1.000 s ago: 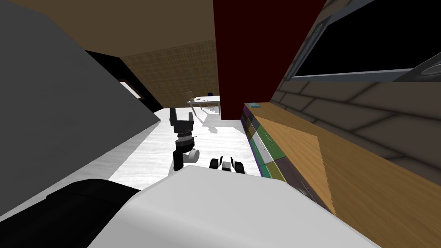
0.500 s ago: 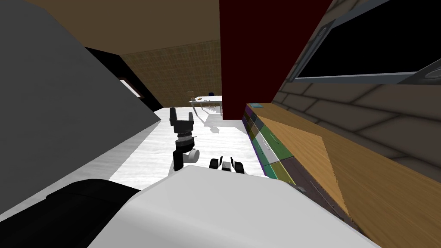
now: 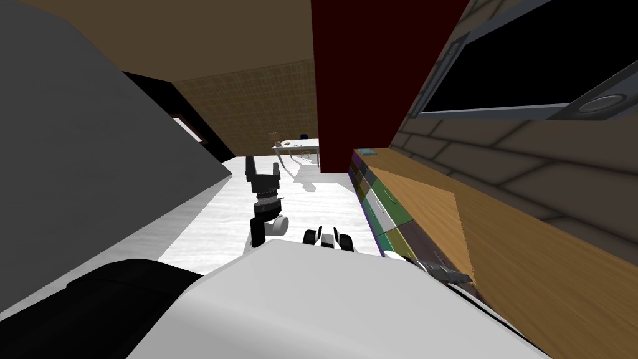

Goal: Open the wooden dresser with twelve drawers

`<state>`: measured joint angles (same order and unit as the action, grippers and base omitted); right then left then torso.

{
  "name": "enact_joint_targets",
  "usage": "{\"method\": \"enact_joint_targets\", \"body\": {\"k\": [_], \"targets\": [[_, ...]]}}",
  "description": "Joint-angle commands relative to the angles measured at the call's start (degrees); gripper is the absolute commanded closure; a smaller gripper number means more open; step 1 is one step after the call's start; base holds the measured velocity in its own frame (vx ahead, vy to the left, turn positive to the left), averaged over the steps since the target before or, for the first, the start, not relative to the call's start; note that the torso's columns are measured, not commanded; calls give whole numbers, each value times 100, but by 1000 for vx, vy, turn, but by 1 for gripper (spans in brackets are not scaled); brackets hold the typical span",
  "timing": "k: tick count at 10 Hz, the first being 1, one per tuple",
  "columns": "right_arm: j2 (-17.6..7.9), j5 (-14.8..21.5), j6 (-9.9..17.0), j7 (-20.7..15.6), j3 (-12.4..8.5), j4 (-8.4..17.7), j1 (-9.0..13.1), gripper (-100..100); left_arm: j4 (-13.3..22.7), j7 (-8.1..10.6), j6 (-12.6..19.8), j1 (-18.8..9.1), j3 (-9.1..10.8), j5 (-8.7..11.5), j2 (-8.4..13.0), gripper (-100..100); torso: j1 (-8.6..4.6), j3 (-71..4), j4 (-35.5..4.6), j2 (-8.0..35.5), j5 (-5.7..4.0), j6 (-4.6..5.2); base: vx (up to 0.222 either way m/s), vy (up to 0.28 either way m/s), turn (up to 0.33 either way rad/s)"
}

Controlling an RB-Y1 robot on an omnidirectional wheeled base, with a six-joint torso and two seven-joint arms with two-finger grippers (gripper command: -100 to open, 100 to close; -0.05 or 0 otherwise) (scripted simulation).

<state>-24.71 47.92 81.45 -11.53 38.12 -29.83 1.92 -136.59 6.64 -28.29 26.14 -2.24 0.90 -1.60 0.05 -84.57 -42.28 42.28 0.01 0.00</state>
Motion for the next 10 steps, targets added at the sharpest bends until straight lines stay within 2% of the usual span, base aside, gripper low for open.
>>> {"method": "enact_joint_targets", "body": {"k": [1,2,8,9,10], "targets": [[-12,-2,-23,-7,-3,13,8,-100,0,0,0,0,-1,0,0,0,18,-5,2,-10,3,-1,-8,-11,0],[-11,-2,-21,-6,-3,12,6,100,0,0,0,1,-1,0,-1,0,19,-9,4,-14,5,-1,0,0,0],[-13,-31,-7,-141,-17,-48,103,100,0,0,0,0,-3,0,-3,0,-3,4,-2,6,0,0,-29,161,-7],[-30,-29,-42,-125,-20,-20,98,-100,-1,0,0,0,-2,0,-2,0,-44,-3,1,-6,-10,1,12,-59,8],[-35,-28,-49,-121,-20,-14,95,-100,-1,0,0,1,0,0,0,0,-78,-9,4,-16,-21,2,48,-143,14]]}}
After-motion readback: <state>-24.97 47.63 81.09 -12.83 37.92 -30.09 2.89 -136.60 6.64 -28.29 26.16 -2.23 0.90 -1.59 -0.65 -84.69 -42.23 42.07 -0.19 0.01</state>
